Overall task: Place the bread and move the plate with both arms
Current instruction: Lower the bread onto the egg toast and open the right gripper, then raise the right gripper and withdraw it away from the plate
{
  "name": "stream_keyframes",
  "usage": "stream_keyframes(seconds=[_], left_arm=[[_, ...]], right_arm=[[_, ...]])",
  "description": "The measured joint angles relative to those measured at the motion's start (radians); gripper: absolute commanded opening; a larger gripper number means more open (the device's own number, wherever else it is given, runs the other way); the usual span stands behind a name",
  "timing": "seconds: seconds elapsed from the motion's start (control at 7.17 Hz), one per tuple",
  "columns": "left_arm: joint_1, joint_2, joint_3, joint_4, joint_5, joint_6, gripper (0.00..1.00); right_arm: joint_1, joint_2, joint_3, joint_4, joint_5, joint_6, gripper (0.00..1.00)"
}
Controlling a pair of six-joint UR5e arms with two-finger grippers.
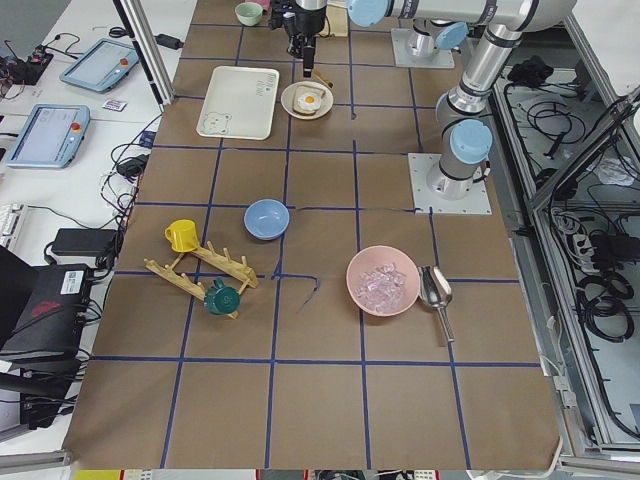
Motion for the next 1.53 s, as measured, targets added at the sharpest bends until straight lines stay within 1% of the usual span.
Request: stream_keyframes(seconds=[0.14, 0.28, 0.42, 0.56, 0.7, 0.84, 0.98, 1.12, 1.26, 1.53], left_arm=[[0.001, 0.0, 0.0, 0.0, 0.0, 0.0, 1.0], [0.001, 0.001, 0.0, 0.0, 0.0, 0.0, 1.0], [0.0, 0.001, 0.0, 0.0, 0.0, 0.0, 1.0], [0.001, 0.001, 0.0, 0.0, 0.0, 0.0, 1.0], [0.001, 0.001, 0.0, 0.0, 0.0, 0.0, 1.0], [0.001, 0.0, 0.0, 0.0, 0.0, 0.0, 1.0], [0.001, 0.0, 0.0, 0.0, -0.001, 0.0, 1.0], [0.002, 0.0, 0.0, 0.0, -0.001, 0.0, 1.0], [0.002, 0.0, 0.0, 0.0, -0.001, 0.0, 1.0], [0.003, -0.002, 0.006, 0.0, 0.002, 0.0, 1.0]], right_arm=[[0.004, 0.021, 0.001, -0.035, 0.013, 0.009, 0.0], [0.005, 0.037, 0.002, -0.054, 0.026, 0.013, 0.27], [0.006, 0.045, 0.003, -0.062, 0.032, 0.013, 0.69], [0.006, 0.052, 0.003, -0.079, 0.034, 0.012, 0.78], [0.006, 0.057, 0.002, -0.113, 0.031, 0.013, 0.77], [0.003, 0.051, 0.0, -0.135, 0.006, 0.009, 0.9], [-0.002, 0.022, 0.0, -0.138, -0.053, -0.021, 1.0], [-0.007, -0.03, 0.006, -0.121, -0.11, -0.093, 1.0], [-0.018, -0.09, 0.012, -0.08, -0.141, -0.215, 1.0], [-0.079, -0.192, 0.015, 0.087, -0.172, -0.52, 1.0]])
